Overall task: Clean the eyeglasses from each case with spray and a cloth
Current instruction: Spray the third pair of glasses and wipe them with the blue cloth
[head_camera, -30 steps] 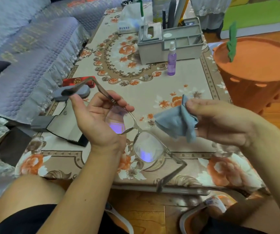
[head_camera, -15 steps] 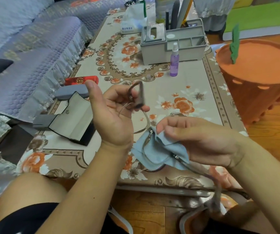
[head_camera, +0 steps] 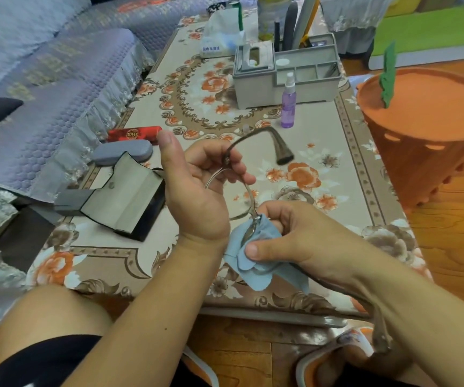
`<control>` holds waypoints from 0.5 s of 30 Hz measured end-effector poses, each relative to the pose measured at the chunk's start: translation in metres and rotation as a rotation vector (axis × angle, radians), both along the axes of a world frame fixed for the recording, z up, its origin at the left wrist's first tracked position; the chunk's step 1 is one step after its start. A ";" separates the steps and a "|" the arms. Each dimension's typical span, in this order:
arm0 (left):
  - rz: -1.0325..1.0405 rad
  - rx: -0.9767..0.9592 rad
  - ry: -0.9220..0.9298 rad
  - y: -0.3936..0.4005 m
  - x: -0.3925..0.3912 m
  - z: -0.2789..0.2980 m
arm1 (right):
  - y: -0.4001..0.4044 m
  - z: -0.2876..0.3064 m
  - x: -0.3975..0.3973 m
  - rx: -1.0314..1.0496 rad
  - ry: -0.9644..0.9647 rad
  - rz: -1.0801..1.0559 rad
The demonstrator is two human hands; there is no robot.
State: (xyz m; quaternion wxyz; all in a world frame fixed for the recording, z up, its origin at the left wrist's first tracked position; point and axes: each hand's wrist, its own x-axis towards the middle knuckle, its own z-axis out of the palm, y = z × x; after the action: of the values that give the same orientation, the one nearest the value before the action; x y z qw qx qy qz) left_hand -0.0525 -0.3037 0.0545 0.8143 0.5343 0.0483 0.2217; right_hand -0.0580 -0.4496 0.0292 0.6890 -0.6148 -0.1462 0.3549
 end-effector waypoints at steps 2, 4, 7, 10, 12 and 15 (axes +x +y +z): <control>0.003 -0.004 0.008 -0.003 -0.001 0.000 | 0.002 0.000 -0.001 -0.023 -0.064 -0.002; -0.014 -0.013 0.027 -0.004 -0.002 0.000 | 0.001 0.003 0.000 -0.101 -0.168 0.030; -0.036 -0.031 0.078 -0.001 -0.002 0.001 | -0.003 0.006 -0.001 -0.205 -0.315 0.070; -0.026 -0.070 0.109 0.003 -0.001 0.005 | 0.000 0.007 -0.005 -0.127 -0.217 0.047; -0.023 -0.082 0.125 0.004 0.001 0.007 | 0.003 0.007 -0.005 -0.041 -0.087 -0.003; -0.012 -0.073 0.117 0.004 0.001 0.007 | 0.003 0.005 -0.004 0.051 0.053 -0.004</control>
State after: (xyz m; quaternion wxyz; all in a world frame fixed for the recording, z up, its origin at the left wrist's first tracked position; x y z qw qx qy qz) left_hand -0.0512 -0.2998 0.0619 0.8302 0.5167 0.1009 0.1832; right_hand -0.0622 -0.4466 0.0339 0.7088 -0.5877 -0.1358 0.3657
